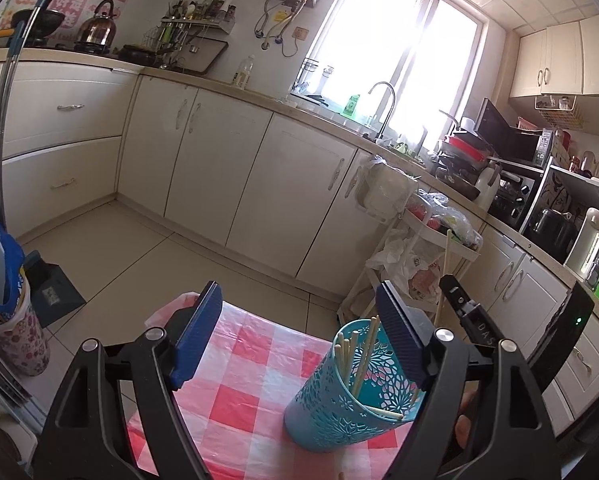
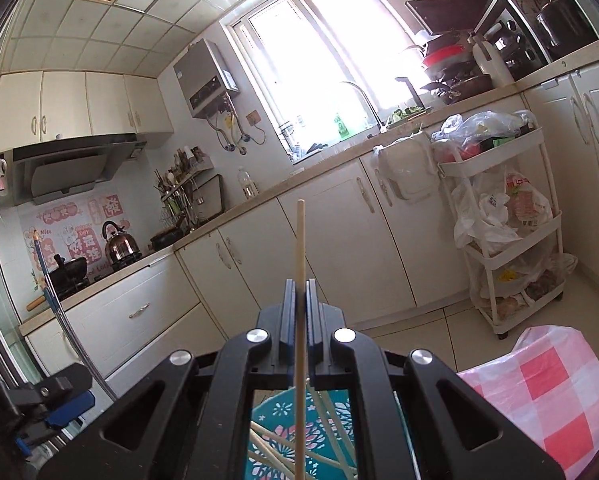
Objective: Organize utensils
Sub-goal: 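Lower the right gripper's chopstick into the teal cup and open, then move both grippers back down to the last chopsticks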
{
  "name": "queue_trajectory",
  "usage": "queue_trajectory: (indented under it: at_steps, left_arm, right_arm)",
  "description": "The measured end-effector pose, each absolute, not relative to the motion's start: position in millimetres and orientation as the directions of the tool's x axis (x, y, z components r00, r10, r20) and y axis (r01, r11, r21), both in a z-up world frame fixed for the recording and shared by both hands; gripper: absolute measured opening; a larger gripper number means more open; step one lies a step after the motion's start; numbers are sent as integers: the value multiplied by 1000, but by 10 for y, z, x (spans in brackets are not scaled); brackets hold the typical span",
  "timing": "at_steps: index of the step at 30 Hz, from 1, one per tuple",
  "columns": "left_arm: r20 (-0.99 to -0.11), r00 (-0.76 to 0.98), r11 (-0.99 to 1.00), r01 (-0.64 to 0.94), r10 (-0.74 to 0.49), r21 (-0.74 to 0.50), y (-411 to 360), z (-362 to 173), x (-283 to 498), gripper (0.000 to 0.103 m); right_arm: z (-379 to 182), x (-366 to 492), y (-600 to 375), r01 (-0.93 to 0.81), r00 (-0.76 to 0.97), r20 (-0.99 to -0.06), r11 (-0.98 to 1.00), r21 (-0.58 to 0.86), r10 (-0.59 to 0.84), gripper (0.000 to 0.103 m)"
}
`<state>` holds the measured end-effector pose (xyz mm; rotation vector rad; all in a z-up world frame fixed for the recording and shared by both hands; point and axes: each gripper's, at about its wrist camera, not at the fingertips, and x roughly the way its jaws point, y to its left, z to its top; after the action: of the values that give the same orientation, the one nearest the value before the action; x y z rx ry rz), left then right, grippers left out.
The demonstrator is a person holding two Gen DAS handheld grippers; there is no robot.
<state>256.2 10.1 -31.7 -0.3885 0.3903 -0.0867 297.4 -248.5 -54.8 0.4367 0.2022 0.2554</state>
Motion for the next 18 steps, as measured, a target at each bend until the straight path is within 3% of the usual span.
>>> queue_trajectory:
  at_steps: [8, 11, 12, 18]
  left_arm:
    - [-364, 916, 926, 22, -170, -376, 85, -317, 2592, 75]
    - [-368, 914, 930, 23, -168, -368, 78, -317, 2584, 76]
    - [-370, 914, 929, 22, -169, -370, 82, -321, 2583, 76]
    - [-385, 909, 933, 13, -161, -359, 103, -328, 2584, 76]
  right_arm:
    - [-765, 2814, -2384, -212, 934, -198, 907, 365, 298, 6]
    - [-796, 2688, -2391, -215, 930, -210, 910, 355, 302, 17]
    - [-797, 2641, -2389, -219, 928, -215, 913, 345, 304, 25]
    - [-792, 2204, -2555, -189, 915, -273, 913, 363, 298, 26]
